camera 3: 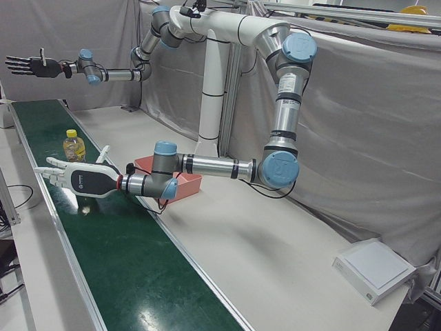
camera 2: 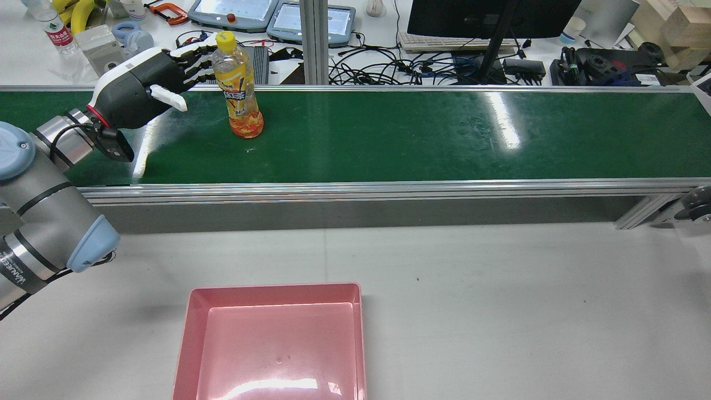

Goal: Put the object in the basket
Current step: 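Close the left hand fingers around the yellow-capped juice bottle, then lift the bottle off the conveyor and carry it over the pink tray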

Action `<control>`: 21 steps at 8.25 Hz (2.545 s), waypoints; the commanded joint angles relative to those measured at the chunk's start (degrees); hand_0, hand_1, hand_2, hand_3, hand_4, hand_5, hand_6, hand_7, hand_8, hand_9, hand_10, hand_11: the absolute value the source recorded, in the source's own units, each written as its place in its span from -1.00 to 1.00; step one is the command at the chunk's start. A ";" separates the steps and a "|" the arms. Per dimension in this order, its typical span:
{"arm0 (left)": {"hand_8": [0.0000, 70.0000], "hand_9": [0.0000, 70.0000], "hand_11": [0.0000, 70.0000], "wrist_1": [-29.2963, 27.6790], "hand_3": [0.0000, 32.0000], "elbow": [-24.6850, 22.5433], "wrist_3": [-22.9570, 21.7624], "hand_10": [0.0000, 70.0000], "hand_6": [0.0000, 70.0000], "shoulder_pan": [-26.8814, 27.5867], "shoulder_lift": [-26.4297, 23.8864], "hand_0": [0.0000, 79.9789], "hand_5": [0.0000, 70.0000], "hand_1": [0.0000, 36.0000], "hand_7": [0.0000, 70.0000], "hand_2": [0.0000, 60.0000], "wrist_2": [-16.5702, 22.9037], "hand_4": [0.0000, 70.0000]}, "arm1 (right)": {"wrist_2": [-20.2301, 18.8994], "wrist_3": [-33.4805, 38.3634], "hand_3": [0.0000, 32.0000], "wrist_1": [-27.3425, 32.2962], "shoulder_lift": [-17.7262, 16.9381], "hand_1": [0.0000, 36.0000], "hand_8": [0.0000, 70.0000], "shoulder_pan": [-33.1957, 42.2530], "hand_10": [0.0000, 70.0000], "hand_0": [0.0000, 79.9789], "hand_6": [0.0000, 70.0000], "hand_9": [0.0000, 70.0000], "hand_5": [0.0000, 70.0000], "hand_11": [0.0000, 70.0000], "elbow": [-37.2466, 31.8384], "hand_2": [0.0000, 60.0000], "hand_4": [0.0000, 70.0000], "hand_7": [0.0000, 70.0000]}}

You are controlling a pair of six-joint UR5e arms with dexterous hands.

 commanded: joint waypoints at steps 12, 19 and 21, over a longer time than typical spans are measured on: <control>1.00 1.00 1.00 6.65 -1.00 -7.28 -0.05 1.00 1.00 -0.12 -4.89 0.28 1.00 0.28 1.00 1.00 0.23 1.00 | 0.00 0.00 -1.00 0.00 -0.07 -1.00 -1.00 0.00 -1.00 -1.00 -1.00 -1.00 -1.00 -1.00 0.09 -1.00 -1.00 -1.00; 0.88 1.00 1.00 7.54 -1.00 -9.39 4.59 1.00 0.90 21.21 -9.57 0.26 1.00 0.03 1.00 1.00 -0.03 1.00 | 0.00 0.00 -1.00 0.00 -0.07 -1.00 -1.00 0.00 -1.00 -1.00 -1.00 -1.00 -1.00 -1.00 0.26 -1.00 -1.00 -1.00; 0.87 1.00 1.00 6.74 -1.00 -10.09 5.31 1.00 0.89 26.23 -9.57 0.27 1.00 0.00 1.00 1.00 -0.03 1.00 | 0.00 0.09 -1.00 0.00 -0.07 -1.00 -1.00 0.00 -1.00 -1.00 -1.00 -1.00 -1.00 -1.00 0.26 -1.00 -1.00 -1.00</control>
